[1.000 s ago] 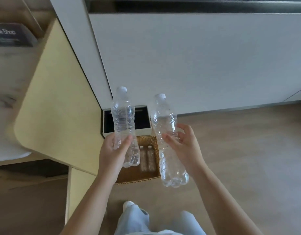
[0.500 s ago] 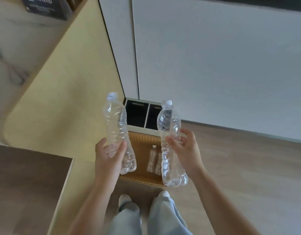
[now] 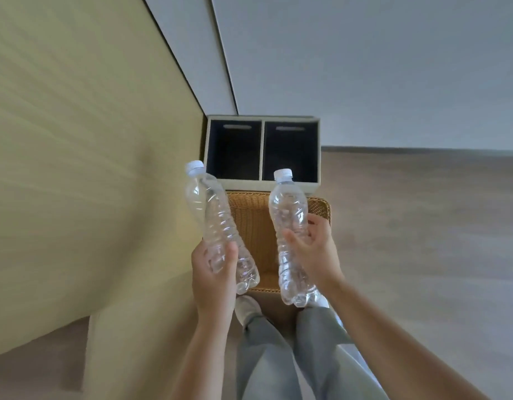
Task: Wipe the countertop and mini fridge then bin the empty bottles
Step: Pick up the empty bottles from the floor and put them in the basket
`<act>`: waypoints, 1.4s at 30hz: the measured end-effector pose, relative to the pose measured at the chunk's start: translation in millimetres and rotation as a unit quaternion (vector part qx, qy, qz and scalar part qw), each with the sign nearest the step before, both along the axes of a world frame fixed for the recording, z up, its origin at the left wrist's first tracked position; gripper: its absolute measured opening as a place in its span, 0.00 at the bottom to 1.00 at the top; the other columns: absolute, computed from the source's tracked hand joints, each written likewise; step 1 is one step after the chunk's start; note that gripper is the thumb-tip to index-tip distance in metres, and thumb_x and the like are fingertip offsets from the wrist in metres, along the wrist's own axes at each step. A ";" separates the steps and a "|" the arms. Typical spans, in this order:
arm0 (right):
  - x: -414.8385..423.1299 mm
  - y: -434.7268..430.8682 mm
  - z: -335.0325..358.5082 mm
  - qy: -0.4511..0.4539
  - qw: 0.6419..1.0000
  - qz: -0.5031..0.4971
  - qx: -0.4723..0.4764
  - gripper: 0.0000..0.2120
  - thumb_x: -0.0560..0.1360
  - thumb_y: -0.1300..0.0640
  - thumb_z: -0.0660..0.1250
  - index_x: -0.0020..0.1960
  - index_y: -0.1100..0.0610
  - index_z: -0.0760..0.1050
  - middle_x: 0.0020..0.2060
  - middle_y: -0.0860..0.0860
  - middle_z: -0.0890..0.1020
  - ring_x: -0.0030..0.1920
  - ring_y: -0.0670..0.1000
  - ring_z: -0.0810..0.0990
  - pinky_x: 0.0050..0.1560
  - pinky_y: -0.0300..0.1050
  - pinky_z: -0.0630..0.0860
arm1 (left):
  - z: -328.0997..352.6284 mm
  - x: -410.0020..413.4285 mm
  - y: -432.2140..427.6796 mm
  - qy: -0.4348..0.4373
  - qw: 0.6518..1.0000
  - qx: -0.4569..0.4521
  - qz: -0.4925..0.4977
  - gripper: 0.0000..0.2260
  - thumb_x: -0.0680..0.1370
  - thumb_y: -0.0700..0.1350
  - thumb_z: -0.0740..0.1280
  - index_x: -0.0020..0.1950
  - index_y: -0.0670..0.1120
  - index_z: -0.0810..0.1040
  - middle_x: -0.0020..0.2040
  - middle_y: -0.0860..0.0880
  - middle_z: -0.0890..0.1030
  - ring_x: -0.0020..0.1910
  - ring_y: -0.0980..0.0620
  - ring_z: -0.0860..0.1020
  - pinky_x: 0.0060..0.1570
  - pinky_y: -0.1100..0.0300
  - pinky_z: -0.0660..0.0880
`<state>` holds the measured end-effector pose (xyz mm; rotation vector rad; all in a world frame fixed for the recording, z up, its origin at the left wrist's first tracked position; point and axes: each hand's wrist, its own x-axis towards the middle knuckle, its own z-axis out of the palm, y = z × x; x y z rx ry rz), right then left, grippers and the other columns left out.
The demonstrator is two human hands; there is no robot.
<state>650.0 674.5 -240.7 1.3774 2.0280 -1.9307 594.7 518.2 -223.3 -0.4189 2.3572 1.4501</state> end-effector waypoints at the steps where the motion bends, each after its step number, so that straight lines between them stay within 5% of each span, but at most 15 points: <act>1: 0.3 -2.8 -21.6 -0.014 1.000 -0.009 -0.001 0.30 0.68 0.45 0.71 0.64 0.52 0.63 0.53 0.46 0.77 0.48 0.42 0.79 0.45 0.40 0.78 | -21.3 -2.4 -2.8 -0.010 1.000 0.002 -0.011 0.24 0.68 0.63 0.68 0.58 0.52 0.70 0.56 0.52 0.77 0.56 0.53 0.75 0.47 0.66 0.69; 4: 2.4 -9.2 -85.7 -0.046 0.998 -0.011 -0.032 0.33 0.66 0.44 0.72 0.66 0.52 0.62 0.57 0.44 0.72 0.57 0.45 0.72 0.57 0.44 0.73 | -85.5 -6.0 -12.8 -0.037 0.997 -0.028 -0.055 0.25 0.70 0.57 0.68 0.63 0.48 0.68 0.62 0.49 0.74 0.60 0.53 0.73 0.56 0.58 0.71; 9: 2.6 -26.1 -194.5 -0.087 0.993 0.001 -0.082 0.32 0.67 0.47 0.73 0.65 0.50 0.63 0.59 0.45 0.71 0.60 0.46 0.71 0.59 0.46 0.72 | -185.9 -8.2 -28.3 -0.041 0.989 -0.081 -0.115 0.25 0.71 0.52 0.69 0.65 0.47 0.67 0.62 0.51 0.74 0.59 0.57 0.72 0.55 0.65 0.69; 13: 8.8 -38.2 -272.9 -0.116 0.987 -0.017 -0.109 0.31 0.67 0.47 0.73 0.65 0.50 0.63 0.58 0.45 0.70 0.57 0.45 0.72 0.46 0.38 0.72 | -252.9 -8.0 -39.5 -0.045 0.989 -0.089 -0.107 0.25 0.70 0.50 0.72 0.64 0.50 0.69 0.57 0.60 0.72 0.53 0.68 0.70 0.45 0.78 0.64; 21: 11.4 -47.4 -389.1 -0.153 0.982 -0.045 -0.106 0.26 0.69 0.48 0.72 0.62 0.50 0.65 0.47 0.41 0.72 0.32 0.35 0.77 0.23 0.26 0.69 | -372.5 -15.4 -46.0 -0.056 0.975 -0.155 -0.148 0.24 0.69 0.51 0.72 0.62 0.50 0.69 0.57 0.54 0.74 0.54 0.59 0.71 0.53 0.59 0.69; 25: 3.7 -51.4 -431.7 -0.159 0.979 -0.056 -0.114 0.25 0.68 0.47 0.72 0.60 0.48 0.64 0.48 0.44 0.74 0.43 0.40 0.75 0.27 0.29 0.68 | -427.6 -20.0 -44.8 -0.088 0.970 -0.155 -0.166 0.26 0.70 0.49 0.72 0.64 0.46 0.67 0.62 0.49 0.74 0.59 0.54 0.72 0.56 0.59 0.69; 28: -5.6 -56.8 -457.1 -0.142 0.980 -0.077 -0.118 0.24 0.69 0.48 0.72 0.59 0.47 0.65 0.46 0.39 0.72 0.42 0.38 0.73 0.24 0.25 0.68 | -461.3 -29.9 -46.8 -0.075 0.964 -0.185 -0.177 0.27 0.70 0.49 0.72 0.65 0.46 0.66 0.62 0.49 0.74 0.59 0.52 0.73 0.56 0.57 0.70; 33: -22.9 -61.4 -492.6 -0.127 0.980 -0.097 -0.114 0.26 0.68 0.48 0.72 0.62 0.48 0.66 0.44 0.37 0.71 0.43 0.37 0.73 0.35 0.32 0.67 | -500.5 -41.5 -54.7 -0.053 0.953 -0.214 -0.208 0.28 0.69 0.52 0.73 0.64 0.47 0.66 0.59 0.49 0.75 0.55 0.51 0.74 0.52 0.53 0.74; 42: -28.5 -56.2 -534.5 -0.141 0.985 -0.069 -0.075 0.28 0.69 0.46 0.72 0.64 0.50 0.65 0.45 0.39 0.73 0.41 0.36 0.71 0.35 0.33 0.69 | -544.6 -35.8 -42.3 -0.061 0.964 -0.163 -0.202 0.28 0.69 0.50 0.73 0.65 0.47 0.66 0.54 0.56 0.73 0.54 0.56 0.72 0.52 0.57 0.73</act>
